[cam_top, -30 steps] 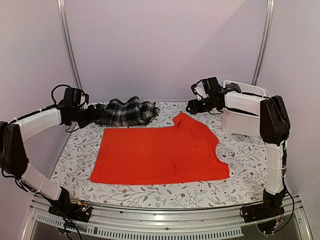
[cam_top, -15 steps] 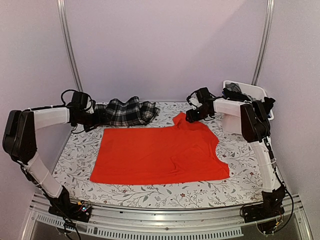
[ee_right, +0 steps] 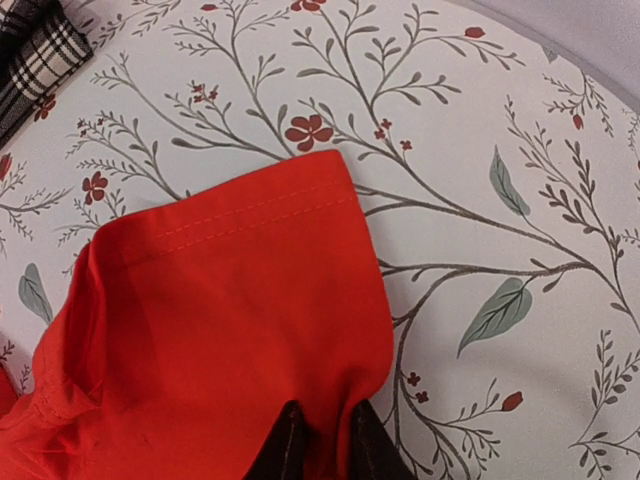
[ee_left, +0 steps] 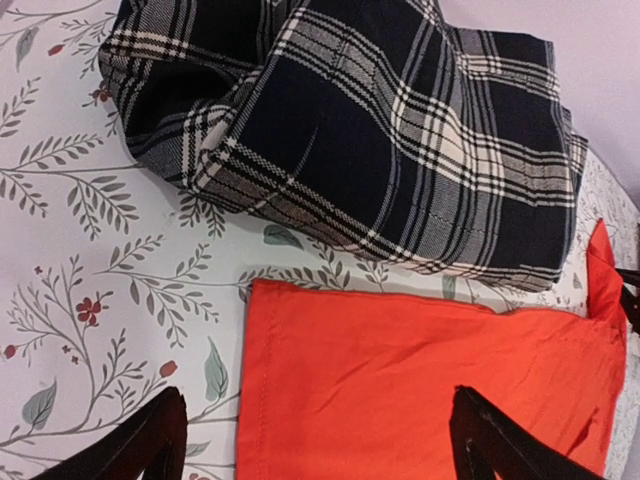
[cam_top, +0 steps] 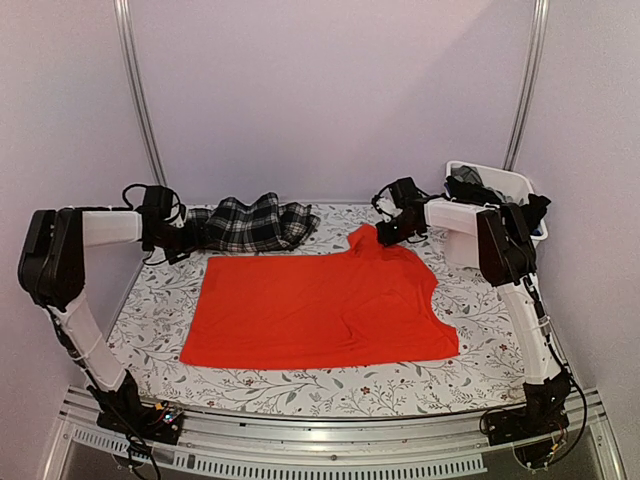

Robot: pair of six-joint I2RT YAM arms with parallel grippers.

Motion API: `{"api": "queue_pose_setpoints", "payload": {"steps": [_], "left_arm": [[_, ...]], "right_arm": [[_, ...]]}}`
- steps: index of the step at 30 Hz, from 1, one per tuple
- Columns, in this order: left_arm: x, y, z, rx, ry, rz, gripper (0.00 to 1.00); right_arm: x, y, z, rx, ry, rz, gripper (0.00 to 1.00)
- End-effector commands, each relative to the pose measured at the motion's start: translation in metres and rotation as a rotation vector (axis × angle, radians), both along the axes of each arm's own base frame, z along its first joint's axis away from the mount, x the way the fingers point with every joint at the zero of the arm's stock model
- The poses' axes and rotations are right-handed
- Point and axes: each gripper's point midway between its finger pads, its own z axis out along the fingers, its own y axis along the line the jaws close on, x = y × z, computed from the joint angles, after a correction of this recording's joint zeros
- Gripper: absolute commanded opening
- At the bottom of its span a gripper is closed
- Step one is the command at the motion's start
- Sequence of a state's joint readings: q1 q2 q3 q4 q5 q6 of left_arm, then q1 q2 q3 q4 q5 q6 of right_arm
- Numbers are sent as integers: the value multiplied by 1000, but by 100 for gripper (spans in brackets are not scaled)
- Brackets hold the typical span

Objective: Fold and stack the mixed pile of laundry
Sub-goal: Pick up the 1/3-folded T-shirt from the center of the board.

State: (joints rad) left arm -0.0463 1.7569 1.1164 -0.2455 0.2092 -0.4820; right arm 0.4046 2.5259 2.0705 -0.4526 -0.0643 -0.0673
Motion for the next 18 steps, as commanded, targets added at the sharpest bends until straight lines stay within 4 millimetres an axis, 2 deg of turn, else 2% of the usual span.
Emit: {"api": "queue_pose_setpoints", "payload": {"steps": [1,4,9,13,18], "left_arm": [[15,8,4,9,-33,-9,87],[18,12,-5,28,-29,-19,77],[24,12,-21,42,-20,-40,62],[33,14,-32,63,-15,-41,55],[41,14,-55,63,26,-41,50]], "right_arm": [[-6,-3,-18,2,58,8,8],[-3,0,-6,28,42,12,2],[-1,1,4,48,29,11,0],[-2,1,4,55,34,8,0],[-2,0,3,55,36,7,0]]}}
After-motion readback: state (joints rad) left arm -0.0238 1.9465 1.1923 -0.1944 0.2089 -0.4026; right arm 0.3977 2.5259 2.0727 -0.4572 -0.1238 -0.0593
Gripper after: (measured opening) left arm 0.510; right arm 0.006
